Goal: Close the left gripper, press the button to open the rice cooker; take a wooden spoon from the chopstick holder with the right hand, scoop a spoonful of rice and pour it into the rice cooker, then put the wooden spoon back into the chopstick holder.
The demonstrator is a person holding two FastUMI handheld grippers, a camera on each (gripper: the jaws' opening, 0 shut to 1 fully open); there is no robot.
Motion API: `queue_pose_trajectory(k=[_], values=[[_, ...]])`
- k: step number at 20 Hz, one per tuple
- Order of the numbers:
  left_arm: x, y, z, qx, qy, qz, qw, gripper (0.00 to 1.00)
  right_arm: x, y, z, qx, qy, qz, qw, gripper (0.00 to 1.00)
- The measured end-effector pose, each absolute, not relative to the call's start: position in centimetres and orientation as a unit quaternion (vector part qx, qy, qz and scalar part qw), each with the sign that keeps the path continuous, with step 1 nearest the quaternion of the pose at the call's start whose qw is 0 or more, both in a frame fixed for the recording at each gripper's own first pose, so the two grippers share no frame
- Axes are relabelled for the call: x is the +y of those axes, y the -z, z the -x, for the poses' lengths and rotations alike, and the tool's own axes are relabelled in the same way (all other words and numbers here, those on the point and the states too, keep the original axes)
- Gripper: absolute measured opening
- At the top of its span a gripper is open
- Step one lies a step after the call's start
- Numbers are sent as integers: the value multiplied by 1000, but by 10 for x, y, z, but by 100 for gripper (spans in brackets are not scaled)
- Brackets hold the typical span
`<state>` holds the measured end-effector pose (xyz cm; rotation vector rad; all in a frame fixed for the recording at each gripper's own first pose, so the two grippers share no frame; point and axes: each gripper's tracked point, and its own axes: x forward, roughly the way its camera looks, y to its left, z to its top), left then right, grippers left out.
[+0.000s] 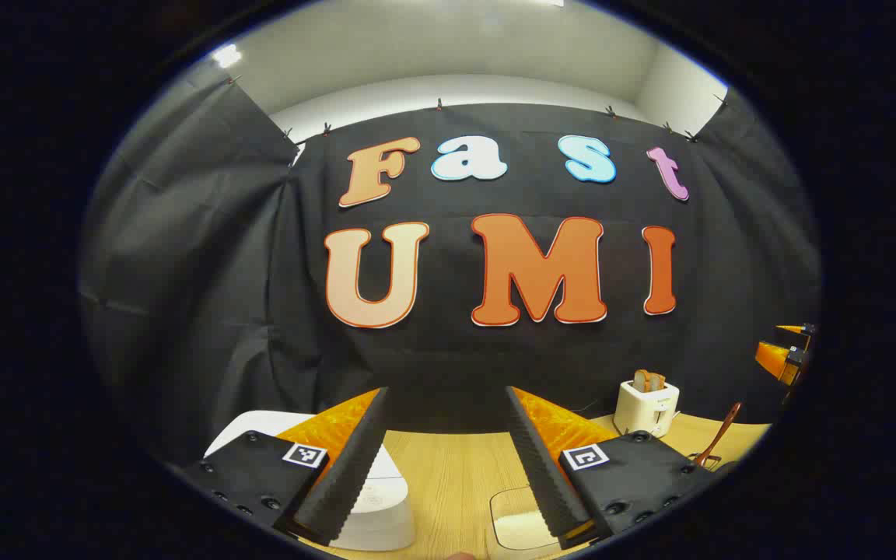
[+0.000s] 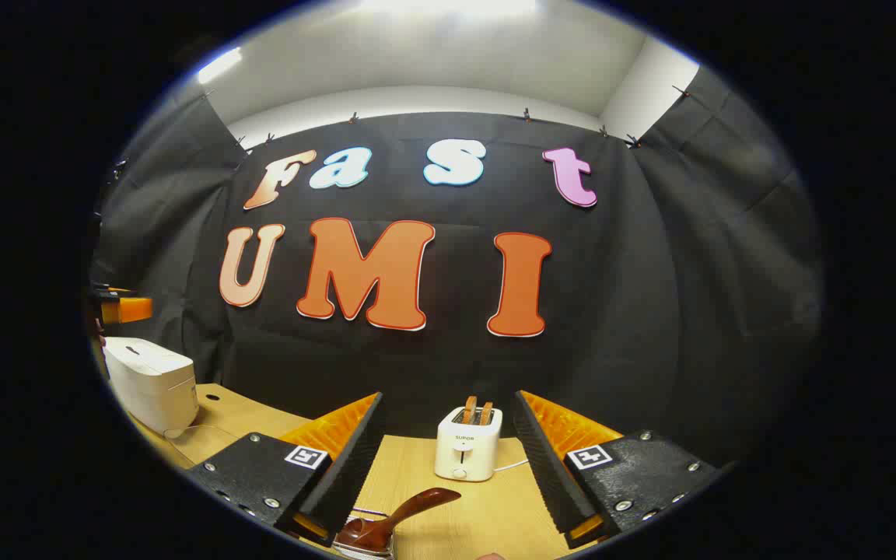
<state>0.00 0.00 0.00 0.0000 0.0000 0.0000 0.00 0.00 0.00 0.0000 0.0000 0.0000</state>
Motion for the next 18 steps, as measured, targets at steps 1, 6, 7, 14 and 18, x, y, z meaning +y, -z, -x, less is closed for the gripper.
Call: queue_pose_trajectory(k=[1, 6, 7, 14, 18], values=[[0, 0, -3, -1, 1, -3, 1000, 97, 1, 5, -2, 6, -4, -3, 1000, 96], [0, 6, -9, 4, -6, -12, 1000, 97, 1, 21, -6, 38, -11, -10, 999, 96], [0, 5, -10, 3, -7, -11, 1000, 95, 3, 23, -6, 41, -14, -11, 999, 96], [5, 14, -13, 15, -20, -18, 1000, 95, 6, 45, -5, 81, -19, -22, 996, 96], [22, 8, -12, 8, -41, -27, 999, 94, 3, 45, -6, 81, -15, -34, 996, 96]])
